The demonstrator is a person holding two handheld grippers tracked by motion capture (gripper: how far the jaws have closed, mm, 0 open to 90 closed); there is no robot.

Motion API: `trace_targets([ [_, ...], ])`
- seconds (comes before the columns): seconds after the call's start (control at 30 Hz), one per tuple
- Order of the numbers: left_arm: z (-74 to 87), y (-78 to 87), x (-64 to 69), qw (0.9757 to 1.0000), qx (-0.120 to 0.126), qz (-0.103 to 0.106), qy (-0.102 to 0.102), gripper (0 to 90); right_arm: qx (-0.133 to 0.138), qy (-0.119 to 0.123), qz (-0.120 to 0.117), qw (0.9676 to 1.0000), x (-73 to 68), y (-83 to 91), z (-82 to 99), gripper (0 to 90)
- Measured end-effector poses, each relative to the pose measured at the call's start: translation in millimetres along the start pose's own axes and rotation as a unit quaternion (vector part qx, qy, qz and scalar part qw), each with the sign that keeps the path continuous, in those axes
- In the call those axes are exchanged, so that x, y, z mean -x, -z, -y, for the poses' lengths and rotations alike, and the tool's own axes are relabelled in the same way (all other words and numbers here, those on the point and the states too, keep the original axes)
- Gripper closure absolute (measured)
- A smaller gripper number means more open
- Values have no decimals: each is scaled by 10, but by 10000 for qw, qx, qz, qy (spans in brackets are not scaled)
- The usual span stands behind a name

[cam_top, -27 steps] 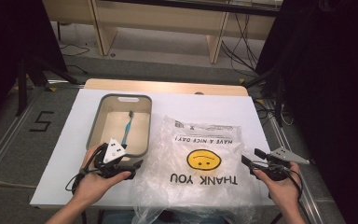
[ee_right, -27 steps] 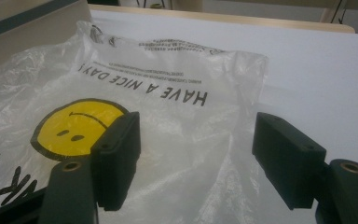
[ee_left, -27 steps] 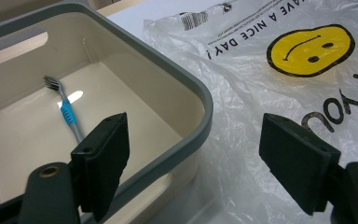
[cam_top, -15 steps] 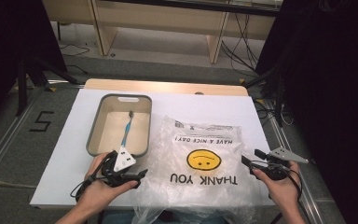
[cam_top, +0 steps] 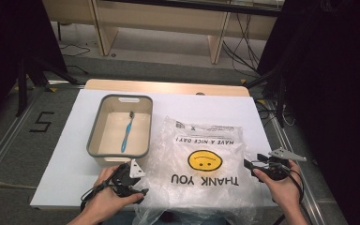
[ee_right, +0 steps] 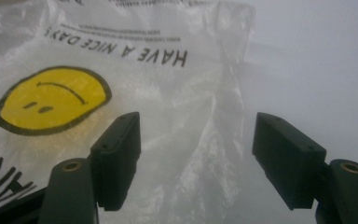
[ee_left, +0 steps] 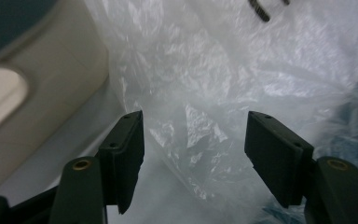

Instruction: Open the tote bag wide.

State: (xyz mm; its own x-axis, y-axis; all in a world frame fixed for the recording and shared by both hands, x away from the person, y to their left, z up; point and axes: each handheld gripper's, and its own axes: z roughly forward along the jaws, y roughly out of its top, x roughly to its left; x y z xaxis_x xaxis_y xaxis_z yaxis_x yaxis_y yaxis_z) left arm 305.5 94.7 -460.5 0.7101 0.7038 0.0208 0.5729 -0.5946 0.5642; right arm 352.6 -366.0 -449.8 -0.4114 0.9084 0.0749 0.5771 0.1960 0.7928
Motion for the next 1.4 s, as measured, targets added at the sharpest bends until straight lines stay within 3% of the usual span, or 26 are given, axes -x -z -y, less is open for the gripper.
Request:
trace_targets([
  [0.1, 2, -65, -24, 9997, -89, 137, 198, 407, -347, -109, 48, 9993, 21, -29, 33, 368],
  [0.2, -6, -113, -38, 9994, -134, 132, 284, 426, -522, -128, 45, 9985, 28, -48, 46, 381],
  [0.3, -19, -167, -34, 9994, -209, 107, 242, 472, -942, -151, -29, 9954, 22, -96, 80, 412],
  [0.37, -25, -204, -19, 9995, -269, 72, 144, 484, -1021, -145, -36, 9947, 21, -107, 89, 421],
  [0.43, -50, -212, -18, 9994, -292, 98, 126, 521, -1229, -120, -16, 9923, 18, -122, 102, 462],
  [0.5, -64, -219, -22, 9993, -306, 137, 144, 534, -1251, -116, -15, 9921, 18, -122, 103, 475],
  [0.6, -79, -226, -26, 9993, -303, 158, 160, 651, -1507, -50, 35, 9886, 12, -132, 112, 562],
  [0.73, -112, -240, -35, 9993, -345, 129, 117, 741, -1616, 75, 135, 9867, -3, -139, 110, 636],
  [0.77, -119, -246, -33, 9993, -329, 114, 103, 816, -1693, 199, 182, 9852, -5, -143, 100, 701],
  [0.83, -129, -257, -17, 9995, -309, 45, -1, 879, -1768, 271, 225, 9836, -7, -146, 89, 771],
  [0.87, -135, -264, -2, 9995, -295, -4, -67, 879, -1768, 271, 225, 9836, -7, -146, 89, 771],
  [0.93, -151, -272, 43, 9991, -305, -155, -253, 894, -1832, 161, 108, 9829, 12, -149, 77, 874],
  [1.0, -154, -279, 52, 9991, -254, -190, -287, 895, -1804, 46, 50, 9836, 19, -151, 81, 900],
  [1.2, -244, -288, 50, 9989, -180, -213, -378, 896, -1717, -162, 72, 9850, 40, -129, 87, 900],
  [1.4, -427, -171, 5, 9983, 172, -382, -412, 896, -1516, -364, 196, 9876, 100, -60, 61, 900],
])
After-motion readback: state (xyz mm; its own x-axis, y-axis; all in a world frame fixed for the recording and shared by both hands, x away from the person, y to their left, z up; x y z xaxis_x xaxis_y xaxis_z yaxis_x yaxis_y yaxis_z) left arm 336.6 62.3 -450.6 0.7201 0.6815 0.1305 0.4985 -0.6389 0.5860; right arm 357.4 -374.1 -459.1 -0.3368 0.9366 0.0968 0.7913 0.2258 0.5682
